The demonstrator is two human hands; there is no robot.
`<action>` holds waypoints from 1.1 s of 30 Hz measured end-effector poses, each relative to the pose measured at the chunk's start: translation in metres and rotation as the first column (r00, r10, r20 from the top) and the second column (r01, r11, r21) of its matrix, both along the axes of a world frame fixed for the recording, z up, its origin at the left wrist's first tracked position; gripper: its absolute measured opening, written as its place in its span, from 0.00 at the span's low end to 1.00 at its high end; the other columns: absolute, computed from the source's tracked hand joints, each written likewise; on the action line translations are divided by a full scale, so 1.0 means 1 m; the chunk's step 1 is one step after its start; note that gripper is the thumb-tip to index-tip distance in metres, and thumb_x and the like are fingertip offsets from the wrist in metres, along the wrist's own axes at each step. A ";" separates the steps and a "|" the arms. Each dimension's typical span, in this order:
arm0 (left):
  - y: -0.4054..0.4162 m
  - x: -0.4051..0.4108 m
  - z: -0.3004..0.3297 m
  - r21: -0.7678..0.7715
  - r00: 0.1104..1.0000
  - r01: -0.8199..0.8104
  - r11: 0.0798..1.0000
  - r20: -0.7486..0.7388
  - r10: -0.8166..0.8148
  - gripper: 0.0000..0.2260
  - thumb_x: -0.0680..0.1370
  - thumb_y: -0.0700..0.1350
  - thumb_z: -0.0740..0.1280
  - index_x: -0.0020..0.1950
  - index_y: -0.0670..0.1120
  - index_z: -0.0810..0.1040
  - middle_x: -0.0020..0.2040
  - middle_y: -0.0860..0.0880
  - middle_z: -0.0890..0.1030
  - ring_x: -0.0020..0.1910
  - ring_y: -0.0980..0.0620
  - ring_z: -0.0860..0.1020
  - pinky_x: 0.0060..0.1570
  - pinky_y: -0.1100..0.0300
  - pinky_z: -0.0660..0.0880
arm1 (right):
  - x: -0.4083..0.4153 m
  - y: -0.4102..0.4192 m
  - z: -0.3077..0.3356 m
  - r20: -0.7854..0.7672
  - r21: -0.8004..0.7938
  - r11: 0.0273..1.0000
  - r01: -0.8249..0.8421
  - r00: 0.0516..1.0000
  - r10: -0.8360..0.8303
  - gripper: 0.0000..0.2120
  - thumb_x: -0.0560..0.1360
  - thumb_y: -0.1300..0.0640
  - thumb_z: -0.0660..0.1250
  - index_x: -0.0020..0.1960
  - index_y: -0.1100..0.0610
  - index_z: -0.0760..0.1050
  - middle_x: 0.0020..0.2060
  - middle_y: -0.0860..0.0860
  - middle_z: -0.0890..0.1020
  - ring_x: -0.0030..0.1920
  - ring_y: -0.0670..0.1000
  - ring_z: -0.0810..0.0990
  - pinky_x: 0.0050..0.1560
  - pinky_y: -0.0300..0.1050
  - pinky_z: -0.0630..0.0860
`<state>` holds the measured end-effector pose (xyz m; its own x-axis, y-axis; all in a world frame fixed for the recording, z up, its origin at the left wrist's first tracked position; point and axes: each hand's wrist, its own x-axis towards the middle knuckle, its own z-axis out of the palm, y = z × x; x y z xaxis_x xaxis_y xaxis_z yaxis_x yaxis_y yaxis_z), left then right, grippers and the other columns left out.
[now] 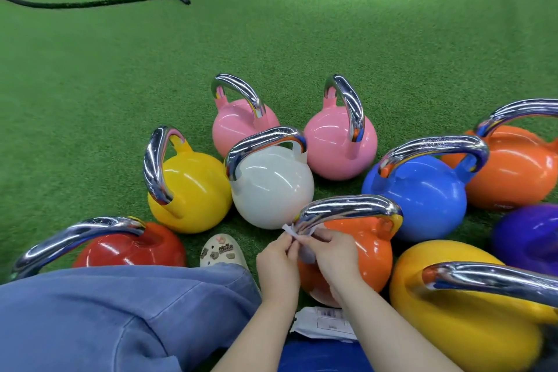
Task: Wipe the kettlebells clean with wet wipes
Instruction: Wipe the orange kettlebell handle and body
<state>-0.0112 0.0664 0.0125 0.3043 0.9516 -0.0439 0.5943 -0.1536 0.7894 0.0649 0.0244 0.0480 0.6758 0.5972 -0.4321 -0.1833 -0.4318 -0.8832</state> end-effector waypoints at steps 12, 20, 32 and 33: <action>-0.004 0.037 0.024 0.593 0.941 0.192 0.782 0.116 -0.318 0.15 0.74 0.40 0.61 0.54 0.36 0.80 0.55 0.41 0.81 0.60 0.53 0.72 0.68 0.70 0.56 | -0.009 -0.004 0.001 -0.042 0.251 0.851 0.461 0.884 -0.466 0.23 0.78 0.52 0.63 0.28 0.64 0.76 0.25 0.54 0.78 0.28 0.47 0.73 0.30 0.36 0.70; -0.011 0.018 0.011 0.054 0.970 -0.095 0.994 0.229 0.081 0.15 0.76 0.42 0.67 0.63 0.47 0.77 0.55 0.51 0.81 0.53 0.57 0.79 0.53 0.68 0.72 | -0.015 -0.004 -0.009 0.114 0.247 0.959 0.138 0.979 -0.171 0.14 0.77 0.55 0.65 0.33 0.52 0.78 0.28 0.47 0.82 0.29 0.40 0.74 0.33 0.33 0.71; -0.004 0.014 -0.013 -0.285 0.976 -0.107 0.953 0.152 0.155 0.02 0.73 0.43 0.70 0.40 0.46 0.82 0.33 0.53 0.82 0.31 0.62 0.76 0.34 0.64 0.70 | 0.002 -0.010 -0.032 0.132 -0.113 0.944 -0.309 0.937 0.322 0.24 0.77 0.62 0.54 0.69 0.43 0.64 0.40 0.52 0.81 0.37 0.53 0.81 0.42 0.47 0.80; -0.003 0.014 -0.016 -0.293 0.980 -0.115 0.949 0.121 0.156 0.05 0.73 0.44 0.71 0.38 0.45 0.81 0.32 0.51 0.82 0.31 0.57 0.75 0.33 0.60 0.70 | 0.004 -0.010 -0.031 0.117 -0.116 0.934 -0.339 0.929 0.351 0.26 0.77 0.63 0.53 0.70 0.42 0.62 0.42 0.52 0.81 0.36 0.53 0.80 0.39 0.45 0.80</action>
<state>0.0032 0.0638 -0.0035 0.1958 0.9386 -0.2840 0.4736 0.1631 0.8655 0.0692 0.0145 0.0173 0.4903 0.7655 -0.4167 0.1083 -0.5279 -0.8424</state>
